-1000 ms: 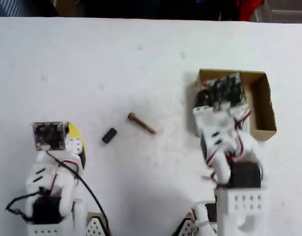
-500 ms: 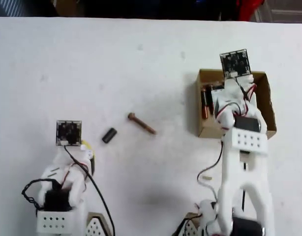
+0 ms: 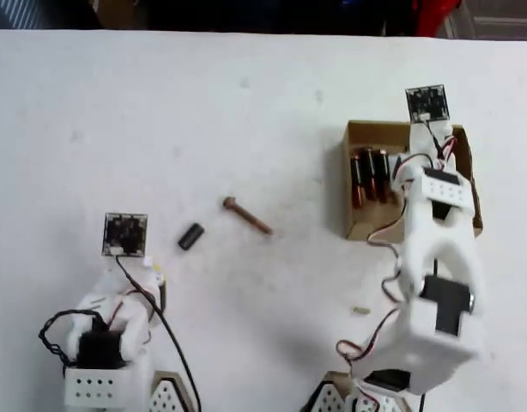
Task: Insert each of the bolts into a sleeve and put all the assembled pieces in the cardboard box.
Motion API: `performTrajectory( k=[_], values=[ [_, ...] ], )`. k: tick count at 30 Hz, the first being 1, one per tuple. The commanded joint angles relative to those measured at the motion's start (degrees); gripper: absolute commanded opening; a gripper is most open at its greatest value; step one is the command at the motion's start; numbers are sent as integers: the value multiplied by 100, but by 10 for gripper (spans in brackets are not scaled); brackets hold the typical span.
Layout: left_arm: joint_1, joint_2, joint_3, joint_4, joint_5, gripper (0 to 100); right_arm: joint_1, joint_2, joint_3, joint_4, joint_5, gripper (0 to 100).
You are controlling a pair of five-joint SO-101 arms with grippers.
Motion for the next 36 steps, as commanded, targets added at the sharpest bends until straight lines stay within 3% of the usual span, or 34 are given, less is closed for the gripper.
performTrajectory(
  k=[1,5,13,21,36],
  values=[
    [57,-110,26,44,-26,23,31,444,-774,-189,88,17],
    [66,-110,26,44,-26,23,4,813,-1020,-154,97,28],
    [66,-110,26,53,-53,23,-136,391,-1037,338,97,275],
    [48,-110,26,158,-53,23,-453,-796,-1011,1367,44,279],
    [4,-110,26,642,-62,23,-2519,-2932,-1011,3723,35,278]
  ],
)
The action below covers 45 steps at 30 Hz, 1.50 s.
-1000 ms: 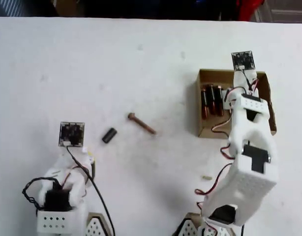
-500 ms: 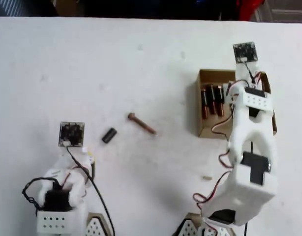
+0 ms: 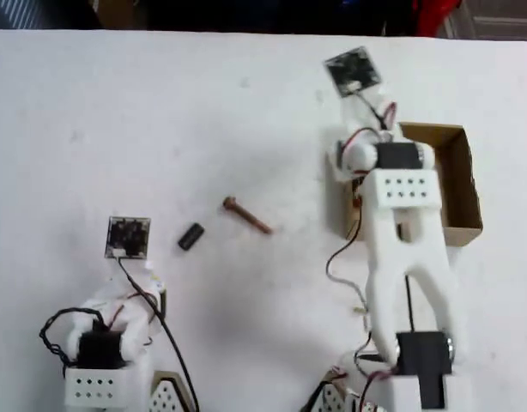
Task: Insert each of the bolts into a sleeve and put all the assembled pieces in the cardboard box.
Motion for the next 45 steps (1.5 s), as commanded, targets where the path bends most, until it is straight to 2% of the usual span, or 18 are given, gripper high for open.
performTrajectory(
  k=[1,10,16,25,30,33,41,45],
  values=[
    [-75,-119,-9,44,-62,23,-488,-646,-281,435,18,269],
    [-936,-119,-9,44,-62,23,-1692,-1033,-273,1086,18,17],
    [-1508,-119,-9,44,-62,23,-2475,-989,176,1024,18,62],
    [-1508,-119,-9,44,-62,23,-2870,-1051,1890,-1042,26,67],
    [-1508,-119,-9,44,-62,23,-3002,-1007,2505,-1868,62,66],
    [-1508,-119,-9,44,-62,23,-3125,-998,2505,-2009,149,66],
    [-1543,-119,-9,44,-62,23,-3477,-998,2497,-2070,2576,66],
    [-2009,-119,-9,44,-62,23,-3495,-989,2532,-2070,3437,66]
  ],
)
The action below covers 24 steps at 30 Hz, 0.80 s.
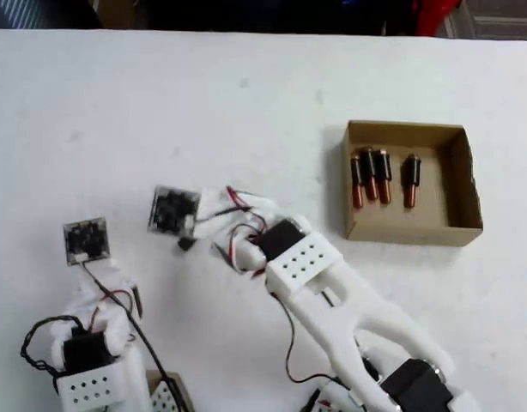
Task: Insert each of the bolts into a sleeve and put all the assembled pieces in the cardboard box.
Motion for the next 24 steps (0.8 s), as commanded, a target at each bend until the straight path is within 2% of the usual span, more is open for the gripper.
performTrajectory(
  k=[1,8,15,19,24],
  values=[
    [-453,-119,-9,44,-53,23,-66,-163,-44,-145,818,66],
    [-505,-119,-9,44,-35,23,-136,145,-44,-268,1697,70],
    [-523,-119,-9,44,-26,23,-532,1068,-62,-1191,1811,71],
    [-532,-119,-9,44,-26,23,-690,1323,-70,-1455,2268,74],
    [-532,-119,-9,44,-44,23,-769,1543,-44,-1473,2338,127]
  ],
)
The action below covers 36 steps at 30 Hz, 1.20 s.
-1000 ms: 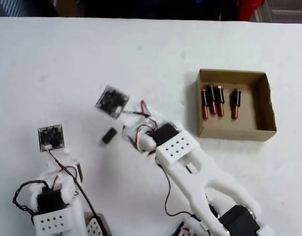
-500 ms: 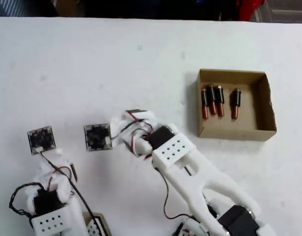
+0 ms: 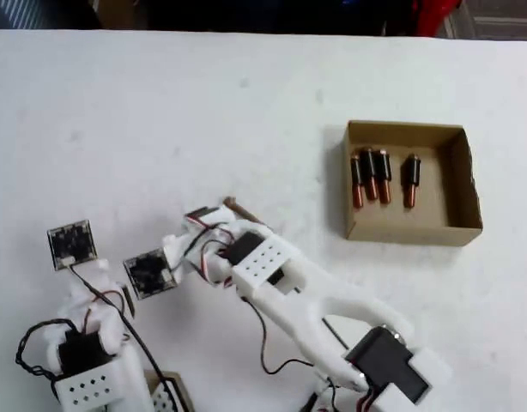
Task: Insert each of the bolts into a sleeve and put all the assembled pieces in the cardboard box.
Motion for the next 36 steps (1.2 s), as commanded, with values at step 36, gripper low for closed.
performTrajectory(
  k=[36],
  values=[
    [-48,-119,-9,44,-53,23,347,2114,-949,-1015,589,17]
  ],
)
